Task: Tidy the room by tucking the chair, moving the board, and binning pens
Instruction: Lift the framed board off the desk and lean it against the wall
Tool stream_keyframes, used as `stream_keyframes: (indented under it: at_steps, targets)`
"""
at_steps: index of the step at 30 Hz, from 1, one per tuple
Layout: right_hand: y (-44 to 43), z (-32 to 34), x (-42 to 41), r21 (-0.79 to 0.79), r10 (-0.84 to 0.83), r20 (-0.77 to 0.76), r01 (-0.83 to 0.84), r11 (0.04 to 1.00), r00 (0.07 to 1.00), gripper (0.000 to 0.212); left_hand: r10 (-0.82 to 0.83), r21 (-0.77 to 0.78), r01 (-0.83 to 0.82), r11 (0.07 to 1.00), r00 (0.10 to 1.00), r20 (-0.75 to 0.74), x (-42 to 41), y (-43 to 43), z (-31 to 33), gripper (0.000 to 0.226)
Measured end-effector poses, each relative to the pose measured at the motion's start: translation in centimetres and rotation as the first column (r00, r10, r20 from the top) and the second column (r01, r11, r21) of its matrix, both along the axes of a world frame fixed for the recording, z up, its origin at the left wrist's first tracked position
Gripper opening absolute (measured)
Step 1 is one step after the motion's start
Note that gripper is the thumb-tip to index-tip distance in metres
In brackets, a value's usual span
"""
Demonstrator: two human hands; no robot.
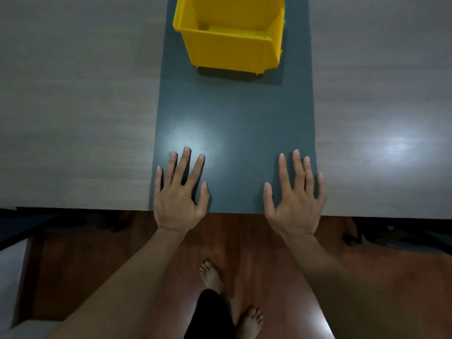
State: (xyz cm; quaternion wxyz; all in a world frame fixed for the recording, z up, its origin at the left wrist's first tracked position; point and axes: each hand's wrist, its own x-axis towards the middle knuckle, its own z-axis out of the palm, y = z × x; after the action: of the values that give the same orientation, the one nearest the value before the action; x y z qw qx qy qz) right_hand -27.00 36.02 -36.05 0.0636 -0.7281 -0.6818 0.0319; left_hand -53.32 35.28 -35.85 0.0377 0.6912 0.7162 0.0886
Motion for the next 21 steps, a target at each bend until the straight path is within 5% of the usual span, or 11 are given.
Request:
stream_keyframes:
  at_steps: [21]
  targets:
    - [2.7, -0.6, -0.3, 0.069, -0.003, 0.037, 0.000, 0.998, 0.999, 0.073, -0.012, 0.063, 0.012, 0.998, 1.000, 0.000, -0.6, 2.7, -0.9, 0.071]
